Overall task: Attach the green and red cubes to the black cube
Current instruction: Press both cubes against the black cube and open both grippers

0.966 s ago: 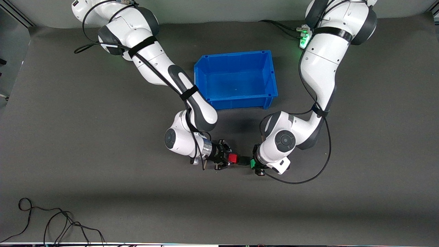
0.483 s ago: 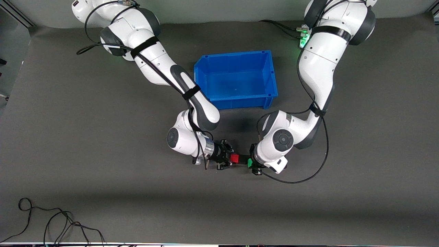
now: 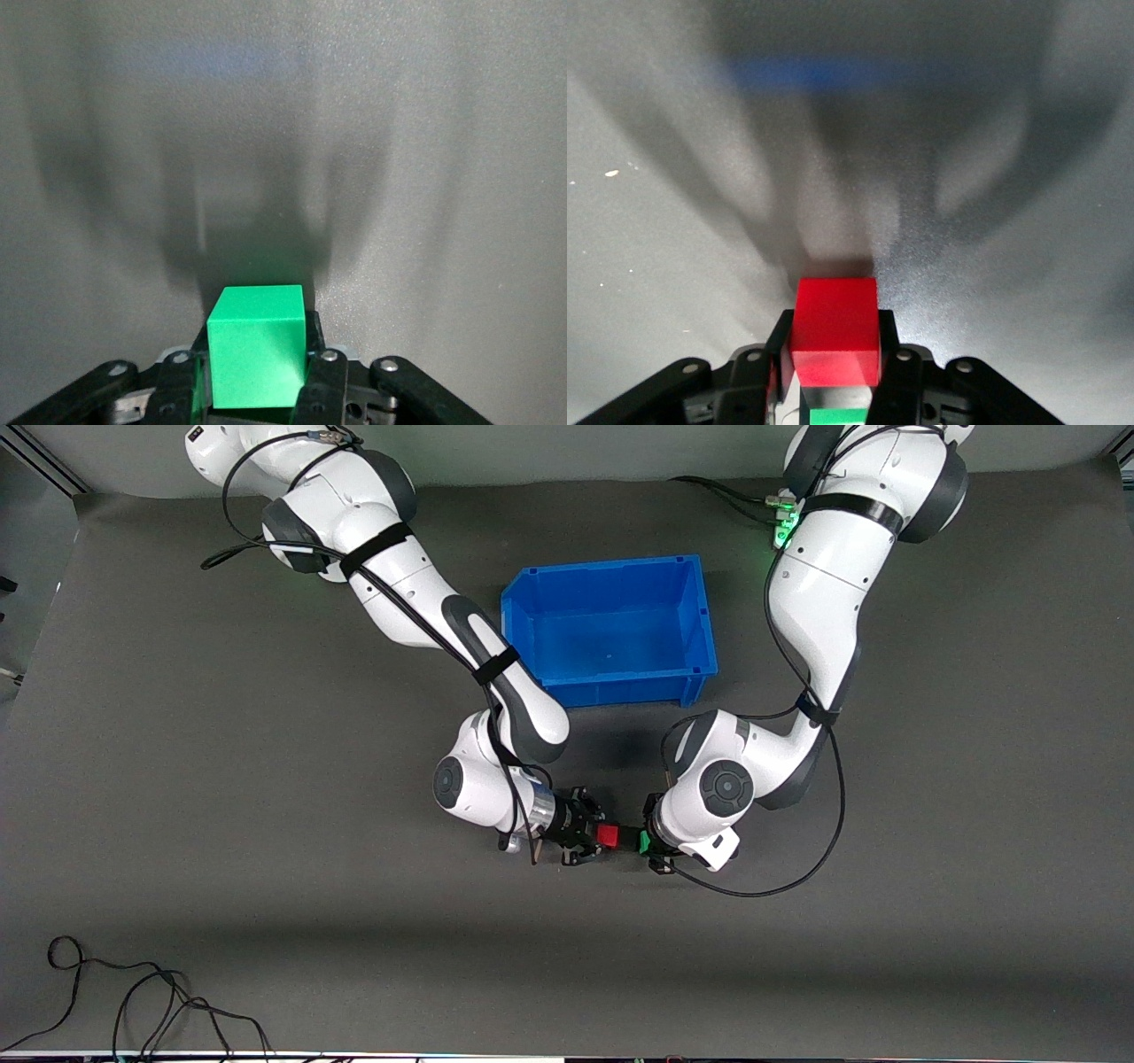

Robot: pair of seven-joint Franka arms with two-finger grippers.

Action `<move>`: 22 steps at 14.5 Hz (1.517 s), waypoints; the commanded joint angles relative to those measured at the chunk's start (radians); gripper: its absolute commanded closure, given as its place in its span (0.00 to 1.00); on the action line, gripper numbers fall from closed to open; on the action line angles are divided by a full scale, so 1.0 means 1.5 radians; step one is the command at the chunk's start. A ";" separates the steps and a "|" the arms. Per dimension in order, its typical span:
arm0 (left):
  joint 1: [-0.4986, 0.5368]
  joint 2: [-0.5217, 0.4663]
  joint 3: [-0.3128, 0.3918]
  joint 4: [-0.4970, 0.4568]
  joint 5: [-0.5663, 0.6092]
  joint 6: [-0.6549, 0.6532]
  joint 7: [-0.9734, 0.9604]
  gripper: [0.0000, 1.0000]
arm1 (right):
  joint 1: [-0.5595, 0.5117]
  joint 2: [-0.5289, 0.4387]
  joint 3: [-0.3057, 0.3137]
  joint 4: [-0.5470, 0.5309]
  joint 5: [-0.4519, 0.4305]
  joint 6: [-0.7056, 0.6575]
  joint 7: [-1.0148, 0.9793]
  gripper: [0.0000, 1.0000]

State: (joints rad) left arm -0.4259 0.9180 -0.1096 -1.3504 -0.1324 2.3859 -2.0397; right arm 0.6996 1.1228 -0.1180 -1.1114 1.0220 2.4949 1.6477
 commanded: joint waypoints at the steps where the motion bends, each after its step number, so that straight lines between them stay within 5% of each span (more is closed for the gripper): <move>1: -0.010 0.004 0.006 0.019 0.001 -0.020 -0.014 1.00 | 0.009 0.018 -0.008 0.028 0.010 0.010 0.017 0.79; 3: -0.009 0.004 0.006 0.020 0.002 -0.019 -0.011 0.92 | 0.008 0.017 -0.008 0.027 0.010 0.010 0.017 0.76; 7: -0.009 0.004 0.006 0.020 0.001 -0.017 -0.011 0.44 | 0.008 0.010 -0.009 0.024 0.010 0.010 0.017 0.72; 9: -0.015 0.003 0.006 0.020 0.001 -0.017 -0.015 0.00 | 0.008 0.010 -0.010 0.025 0.009 0.010 0.015 0.72; 13: -0.017 -0.004 0.008 0.020 0.004 -0.020 -0.013 0.00 | 0.009 0.008 -0.011 0.025 0.008 0.010 0.015 0.72; 18: 0.026 -0.046 0.021 0.020 0.032 -0.094 -0.005 0.00 | 0.007 0.003 -0.012 0.023 0.010 0.010 0.016 0.01; 22: 0.078 -0.089 0.020 0.014 0.036 -0.174 0.057 0.00 | -0.002 -0.028 -0.016 0.019 0.009 0.002 0.012 0.00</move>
State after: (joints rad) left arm -0.3523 0.8384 -0.0771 -1.3052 -0.0888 2.1923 -2.0121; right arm 0.6959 1.1118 -0.1285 -1.0790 1.0220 2.5050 1.6484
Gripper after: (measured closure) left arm 0.000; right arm 0.273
